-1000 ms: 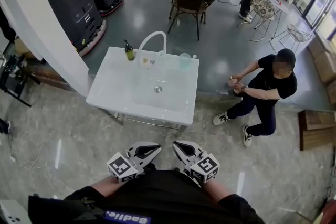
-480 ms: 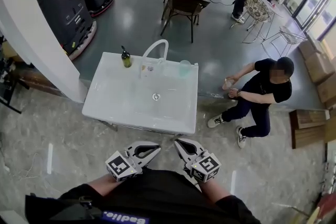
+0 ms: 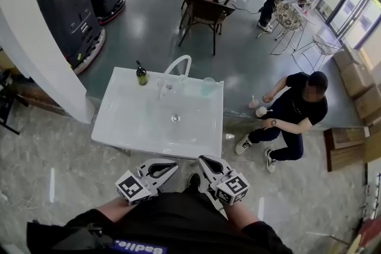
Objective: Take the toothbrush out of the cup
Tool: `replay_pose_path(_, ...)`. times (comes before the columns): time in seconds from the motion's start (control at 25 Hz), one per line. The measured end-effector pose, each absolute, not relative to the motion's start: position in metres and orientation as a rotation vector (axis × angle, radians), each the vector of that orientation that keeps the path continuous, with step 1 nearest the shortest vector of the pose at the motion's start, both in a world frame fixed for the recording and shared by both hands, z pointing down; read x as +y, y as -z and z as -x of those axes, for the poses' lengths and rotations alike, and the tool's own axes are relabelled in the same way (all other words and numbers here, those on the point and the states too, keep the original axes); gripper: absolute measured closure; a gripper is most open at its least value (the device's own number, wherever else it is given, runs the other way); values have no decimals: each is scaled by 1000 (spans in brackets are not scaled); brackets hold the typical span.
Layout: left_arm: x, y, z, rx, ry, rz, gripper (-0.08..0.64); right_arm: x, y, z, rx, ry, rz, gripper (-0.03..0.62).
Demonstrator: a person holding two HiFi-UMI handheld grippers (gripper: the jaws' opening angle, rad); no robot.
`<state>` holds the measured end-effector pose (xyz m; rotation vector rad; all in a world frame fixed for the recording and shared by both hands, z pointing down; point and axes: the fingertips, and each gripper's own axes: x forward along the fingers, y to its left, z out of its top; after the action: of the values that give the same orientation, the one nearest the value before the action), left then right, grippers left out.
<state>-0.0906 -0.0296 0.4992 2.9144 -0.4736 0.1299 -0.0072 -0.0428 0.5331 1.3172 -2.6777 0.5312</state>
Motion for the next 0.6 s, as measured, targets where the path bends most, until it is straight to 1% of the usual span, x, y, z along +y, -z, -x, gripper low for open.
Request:
replay_pose_path(0.24, -49, -498, 75, -531, -73, -2922, 549, -81, -535, -21, -2694, -491, -1291, 580)
replay_pose_path(0.6, -76, -497, 46, -679, -114, -2884, 549, -145, -551, -80, -2703, -483, -1300, 580)
